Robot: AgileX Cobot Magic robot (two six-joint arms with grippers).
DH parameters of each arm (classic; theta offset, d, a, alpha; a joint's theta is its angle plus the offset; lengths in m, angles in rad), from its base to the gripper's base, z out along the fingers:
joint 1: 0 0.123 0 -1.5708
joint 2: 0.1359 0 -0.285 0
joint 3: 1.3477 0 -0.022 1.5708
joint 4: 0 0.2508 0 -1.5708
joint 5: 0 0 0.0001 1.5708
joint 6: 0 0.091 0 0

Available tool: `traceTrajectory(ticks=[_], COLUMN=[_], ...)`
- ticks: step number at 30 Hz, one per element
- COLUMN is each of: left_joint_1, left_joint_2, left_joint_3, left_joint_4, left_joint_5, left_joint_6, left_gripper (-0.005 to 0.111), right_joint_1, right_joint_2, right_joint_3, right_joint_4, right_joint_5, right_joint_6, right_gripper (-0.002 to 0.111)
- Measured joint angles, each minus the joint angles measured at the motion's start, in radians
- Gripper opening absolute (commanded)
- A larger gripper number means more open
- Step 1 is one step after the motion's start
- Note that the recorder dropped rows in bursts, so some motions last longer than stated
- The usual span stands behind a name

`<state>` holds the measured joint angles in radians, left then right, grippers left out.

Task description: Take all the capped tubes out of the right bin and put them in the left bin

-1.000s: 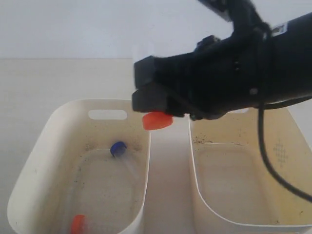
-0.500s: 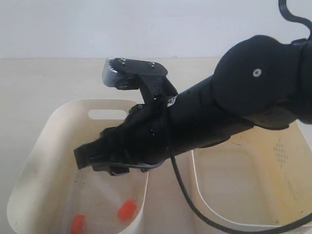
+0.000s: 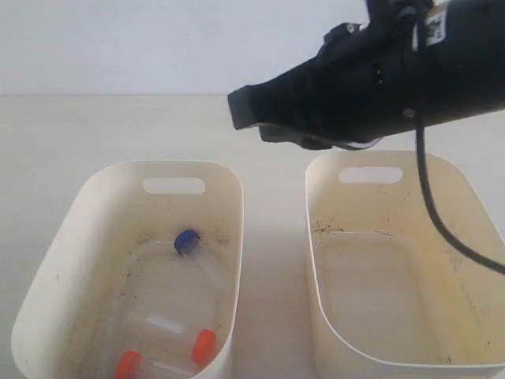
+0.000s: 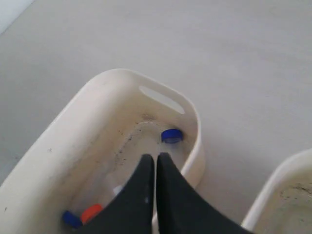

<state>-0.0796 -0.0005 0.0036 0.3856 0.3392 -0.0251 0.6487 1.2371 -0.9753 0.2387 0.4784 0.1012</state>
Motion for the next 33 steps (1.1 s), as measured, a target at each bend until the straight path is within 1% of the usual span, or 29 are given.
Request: traceTrajectory(ticks=[4, 11, 16, 20, 22, 24, 29, 33], left_joint_1=[0.0, 0.0, 0.0, 0.0, 0.0, 0.0, 0.0, 0.0], left_joint_2=[0.0, 0.0, 0.0, 0.0, 0.0, 0.0, 0.0, 0.0], left_joint_3=[0.0, 0.0, 0.0, 0.0, 0.0, 0.0, 0.0, 0.0], left_joint_4=[0.0, 0.0, 0.0, 0.0, 0.0, 0.0, 0.0, 0.0], left_joint_5=[0.0, 0.0, 0.0, 0.0, 0.0, 0.0, 0.0, 0.0], left_joint_6=[0.0, 0.0, 0.0, 0.0, 0.0, 0.0, 0.0, 0.0], left_gripper=[0.004, 0.004, 0.004, 0.004, 0.004, 0.004, 0.004, 0.004], right_joint_1=[-0.016, -0.018, -0.018, -0.044, -0.099, -0.19, -0.42, -0.544], right_joint_2=[-0.055, -0.06, -0.082, -0.174, -0.258, -0.358, -0.612, -0.837], right_joint_3=[0.0, 0.0, 0.0, 0.018, 0.05, 0.107, 0.304, 0.479], right_joint_4=[-0.029, -0.041, -0.128, -0.163, -0.161, -0.125, -0.052, -0.04], right_joint_5=[-0.01, -0.032, -0.036, -0.039, -0.054, -0.089, -0.149, -0.153], right_joint_6=[0.041, 0.044, -0.038, -0.129, -0.146, -0.148, -0.148, -0.157], right_gripper=[0.001, 0.001, 0.001, 0.001, 0.001, 0.001, 0.001, 0.001])
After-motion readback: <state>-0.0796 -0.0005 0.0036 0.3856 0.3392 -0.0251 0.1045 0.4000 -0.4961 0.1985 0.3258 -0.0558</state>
